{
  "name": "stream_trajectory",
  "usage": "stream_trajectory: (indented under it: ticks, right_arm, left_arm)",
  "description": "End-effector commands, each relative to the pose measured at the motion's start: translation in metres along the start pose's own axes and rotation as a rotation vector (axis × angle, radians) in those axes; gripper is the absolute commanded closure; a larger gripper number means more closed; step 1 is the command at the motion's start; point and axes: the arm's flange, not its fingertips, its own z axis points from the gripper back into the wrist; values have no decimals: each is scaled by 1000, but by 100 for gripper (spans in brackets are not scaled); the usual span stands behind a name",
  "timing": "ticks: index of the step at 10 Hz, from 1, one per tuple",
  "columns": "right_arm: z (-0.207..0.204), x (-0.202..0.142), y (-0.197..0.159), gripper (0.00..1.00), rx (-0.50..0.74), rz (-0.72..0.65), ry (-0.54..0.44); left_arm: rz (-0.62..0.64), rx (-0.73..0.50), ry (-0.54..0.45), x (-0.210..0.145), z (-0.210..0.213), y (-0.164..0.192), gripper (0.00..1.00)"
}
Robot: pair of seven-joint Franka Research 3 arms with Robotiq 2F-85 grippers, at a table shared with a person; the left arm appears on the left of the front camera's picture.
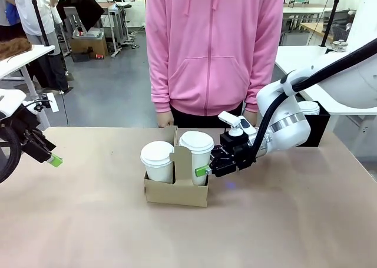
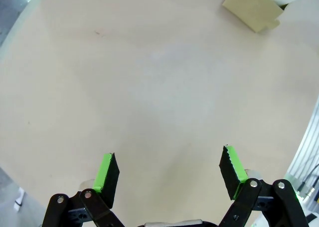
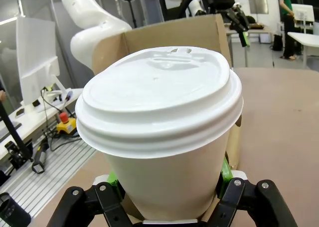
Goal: Pour a drink into a cup and package it in a carrier.
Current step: Insert the held 600 ml Paper Cup into the Cup Carrier.
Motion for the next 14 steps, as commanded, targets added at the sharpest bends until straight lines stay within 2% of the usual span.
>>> stream_trajectory:
  ticks: [1, 3, 4, 6, 11, 13, 14]
  right_arm:
    - [0, -1, -5, 20, 13, 34, 44]
    - [3, -3, -6, 20, -12, 47, 44]
    - [3, -3, -6, 0, -14, 62, 77]
    - [7, 1, 0, 0, -21, 85, 113]
    - [56, 24, 27, 0, -136, 139, 90]
    - [107, 42, 49, 0, -263, 78, 116]
    - [136, 49, 68, 0, -332, -8, 129]
  left_arm:
    - [-4, -2, -6, 1, 3, -1, 0]
    - [-4, -2, -6, 1, 3, -1, 0]
    - [-4, -2, -6, 1, 3, -1, 0]
    - [-4, -2, -6, 1, 3, -1, 0]
    - [-4, -2, -6, 1, 3, -1, 0]
    - [-4, -2, -6, 1, 3, -1, 0]
    - [-4, -2, -6, 1, 3, -1, 0]
